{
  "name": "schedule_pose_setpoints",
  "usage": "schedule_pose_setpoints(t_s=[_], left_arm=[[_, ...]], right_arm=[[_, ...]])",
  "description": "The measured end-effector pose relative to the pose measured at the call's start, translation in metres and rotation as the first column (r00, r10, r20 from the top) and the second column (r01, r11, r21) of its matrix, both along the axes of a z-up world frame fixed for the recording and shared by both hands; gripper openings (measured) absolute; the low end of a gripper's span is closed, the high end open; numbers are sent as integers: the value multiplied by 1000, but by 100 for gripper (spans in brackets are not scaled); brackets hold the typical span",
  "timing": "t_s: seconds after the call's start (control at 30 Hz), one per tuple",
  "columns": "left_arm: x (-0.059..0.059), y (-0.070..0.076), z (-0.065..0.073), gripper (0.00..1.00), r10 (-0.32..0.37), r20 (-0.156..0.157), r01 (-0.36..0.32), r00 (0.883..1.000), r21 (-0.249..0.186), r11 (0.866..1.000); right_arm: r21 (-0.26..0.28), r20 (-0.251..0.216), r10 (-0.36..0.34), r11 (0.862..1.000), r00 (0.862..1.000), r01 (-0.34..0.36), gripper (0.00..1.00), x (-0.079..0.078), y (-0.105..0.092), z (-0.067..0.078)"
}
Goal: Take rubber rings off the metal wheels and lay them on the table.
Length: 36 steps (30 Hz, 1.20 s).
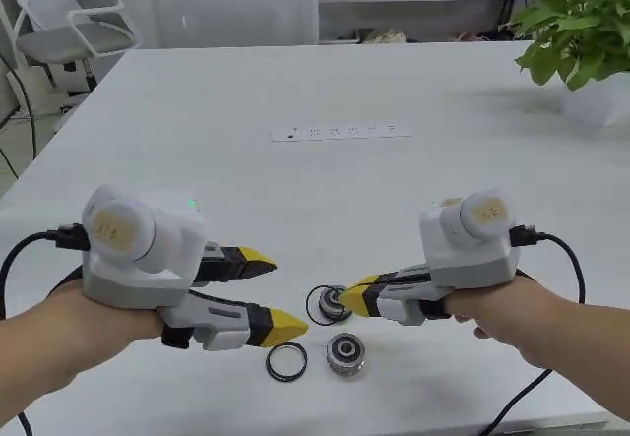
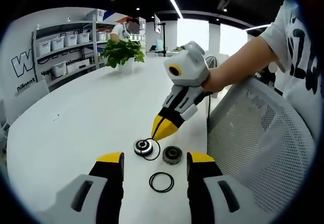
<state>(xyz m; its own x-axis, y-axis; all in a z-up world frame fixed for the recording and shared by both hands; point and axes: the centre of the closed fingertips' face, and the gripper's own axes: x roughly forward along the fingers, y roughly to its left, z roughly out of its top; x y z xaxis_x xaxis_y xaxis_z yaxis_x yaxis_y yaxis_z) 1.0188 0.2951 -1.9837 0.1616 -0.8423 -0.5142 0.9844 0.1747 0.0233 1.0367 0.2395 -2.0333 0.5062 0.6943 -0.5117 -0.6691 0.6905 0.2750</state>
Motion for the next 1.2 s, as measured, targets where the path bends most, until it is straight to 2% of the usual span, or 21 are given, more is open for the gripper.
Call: schedule_pose_setpoints(t_s=[0.2,0.37,0.47,0.67,1.2], left_arm=[[-7,14,1,52,18,4,-18,1000,-7,1000],[-13,25,-2,56,36,-12,-36,999,-10,999],[-16,30,0,60,45,-18,-45,999,-20,999],[-17,40,1,64,52,0,-52,999,-10,999],[-17,56,-1,69,86,-15,-86,996,-15,996]], right_arm=[[2,-19,17,1000,1000,-17,0,-5,7,-1],[-3,-35,32,999,999,-33,0,-9,13,-5],[-3,-48,41,999,998,-42,0,-12,17,-7],[0,-75,63,998,995,-64,0,-17,27,-12],[7,-117,112,994,987,-112,0,-26,52,-22]])
